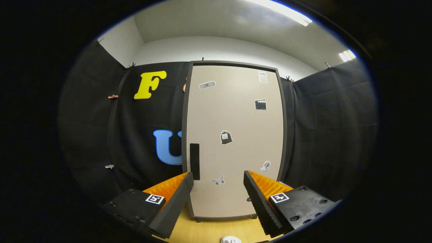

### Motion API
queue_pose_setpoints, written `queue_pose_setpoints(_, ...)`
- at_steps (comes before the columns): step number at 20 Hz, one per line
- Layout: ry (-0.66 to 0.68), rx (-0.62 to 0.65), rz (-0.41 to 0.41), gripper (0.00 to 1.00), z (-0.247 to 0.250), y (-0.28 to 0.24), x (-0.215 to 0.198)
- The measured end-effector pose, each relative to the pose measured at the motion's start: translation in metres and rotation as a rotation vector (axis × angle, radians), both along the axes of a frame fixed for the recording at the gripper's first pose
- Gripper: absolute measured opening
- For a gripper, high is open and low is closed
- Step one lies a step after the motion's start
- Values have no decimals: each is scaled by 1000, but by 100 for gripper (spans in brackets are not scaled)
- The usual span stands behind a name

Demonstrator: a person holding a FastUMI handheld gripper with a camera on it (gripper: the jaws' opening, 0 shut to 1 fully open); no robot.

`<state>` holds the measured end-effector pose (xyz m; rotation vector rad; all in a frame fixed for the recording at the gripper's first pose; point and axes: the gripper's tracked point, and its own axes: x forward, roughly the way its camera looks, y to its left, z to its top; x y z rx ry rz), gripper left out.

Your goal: Open the shoe cabinet door, grab the shoes and put them into the shoe cabinet, then close the shoe cabinet door.

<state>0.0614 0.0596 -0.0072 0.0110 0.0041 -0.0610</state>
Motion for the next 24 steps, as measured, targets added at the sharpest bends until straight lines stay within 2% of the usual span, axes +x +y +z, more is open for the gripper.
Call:
queue_pose_setpoints(4,9,2,4,98,-7,12,24)
queue_pose_setpoints(20,46,49,-1,97,-47,50,169)
queue_pose_setpoints(21,51,49,-4,86,-50,51,175)
queue_pose_setpoints(22,52,49,-9,81,-52,51,178)
queue_pose_setpoints(24,52,51,-9,81,-54,53,185)
